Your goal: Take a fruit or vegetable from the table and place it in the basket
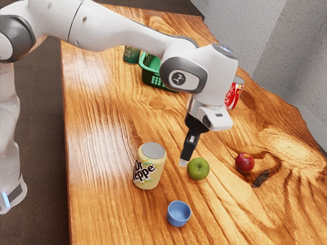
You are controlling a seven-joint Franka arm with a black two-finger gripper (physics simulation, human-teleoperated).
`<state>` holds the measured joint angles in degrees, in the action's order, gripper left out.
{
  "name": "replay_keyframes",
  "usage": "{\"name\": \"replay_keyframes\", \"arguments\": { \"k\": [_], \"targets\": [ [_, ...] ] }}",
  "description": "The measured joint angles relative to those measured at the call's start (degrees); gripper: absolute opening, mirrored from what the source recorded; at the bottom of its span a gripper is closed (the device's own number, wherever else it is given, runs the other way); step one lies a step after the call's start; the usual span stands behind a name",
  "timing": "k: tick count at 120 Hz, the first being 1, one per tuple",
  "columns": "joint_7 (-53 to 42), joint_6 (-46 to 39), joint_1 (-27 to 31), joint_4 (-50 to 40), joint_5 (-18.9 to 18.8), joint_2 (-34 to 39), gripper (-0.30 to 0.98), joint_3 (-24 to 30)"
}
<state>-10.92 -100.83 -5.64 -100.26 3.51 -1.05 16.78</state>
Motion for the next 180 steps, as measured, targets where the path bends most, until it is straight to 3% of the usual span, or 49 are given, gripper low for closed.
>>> {"name": "replay_keyframes", "arguments": {
  "k": [20, 51, 180],
  "targets": [
    [1.6, -2.3, -0.7, -1.9, 0.8, -1.4, 0.66, 0.0],
    [3.5, -5.4, 4.2, -2.3, 1.1, -3.2, 0.66, -0.1],
    [6.0, -8.0, 5.1, 2.4, 1.1, -12.0, 0.66, -0.7]
  ]
}}
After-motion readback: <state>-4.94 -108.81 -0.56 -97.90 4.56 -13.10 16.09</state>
